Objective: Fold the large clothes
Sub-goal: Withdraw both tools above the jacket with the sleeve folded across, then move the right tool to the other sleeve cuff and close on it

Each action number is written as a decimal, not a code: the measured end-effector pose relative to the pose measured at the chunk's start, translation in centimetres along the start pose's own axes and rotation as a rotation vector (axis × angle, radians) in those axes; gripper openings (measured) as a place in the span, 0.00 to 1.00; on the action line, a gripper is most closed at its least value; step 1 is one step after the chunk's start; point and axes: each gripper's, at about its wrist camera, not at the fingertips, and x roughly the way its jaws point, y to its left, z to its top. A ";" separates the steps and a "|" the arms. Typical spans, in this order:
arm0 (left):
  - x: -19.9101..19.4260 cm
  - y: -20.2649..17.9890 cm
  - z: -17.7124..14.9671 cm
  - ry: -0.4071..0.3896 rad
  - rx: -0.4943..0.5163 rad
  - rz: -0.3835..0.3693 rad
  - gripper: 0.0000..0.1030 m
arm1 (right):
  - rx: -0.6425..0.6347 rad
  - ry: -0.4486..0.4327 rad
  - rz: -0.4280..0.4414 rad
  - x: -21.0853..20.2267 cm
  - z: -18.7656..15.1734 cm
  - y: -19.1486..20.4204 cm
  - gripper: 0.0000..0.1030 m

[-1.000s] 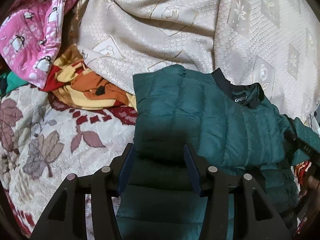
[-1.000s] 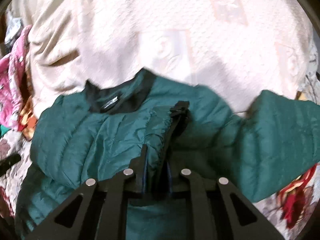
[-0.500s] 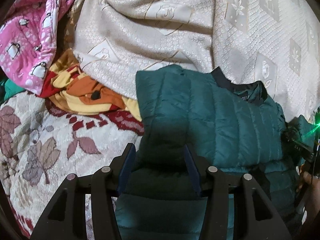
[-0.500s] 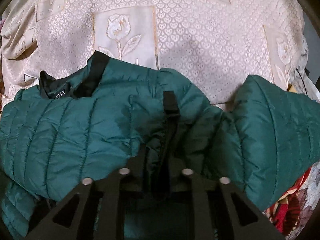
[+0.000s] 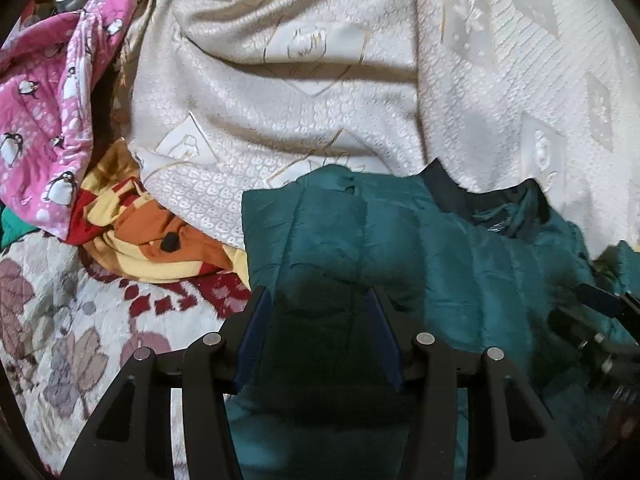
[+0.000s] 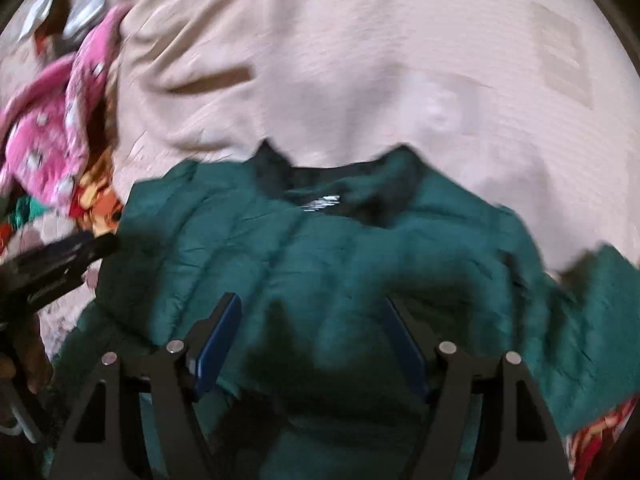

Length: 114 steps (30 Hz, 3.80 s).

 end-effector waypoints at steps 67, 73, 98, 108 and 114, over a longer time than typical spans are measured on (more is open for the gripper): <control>-10.8 -5.1 -5.1 -0.083 0.039 -0.009 0.29 | 0.186 0.003 -0.148 -11.0 -6.7 -4.6 0.85; -12.7 -6.1 -6.4 -0.089 0.042 -0.022 0.29 | 0.193 0.001 -0.156 -12.7 -8.1 -4.2 0.85; -16.1 -10.6 -8.5 -0.117 0.098 -0.050 0.29 | 0.217 -0.033 -0.198 -17.0 -10.5 -6.4 0.86; -15.1 -12.1 -8.6 -0.080 0.100 -0.093 0.29 | 0.226 -0.026 -0.229 -17.0 -10.7 -8.1 0.87; -14.2 -12.9 -8.6 -0.062 0.102 -0.112 0.29 | 0.231 -0.018 -0.246 -16.7 -10.9 -9.1 0.87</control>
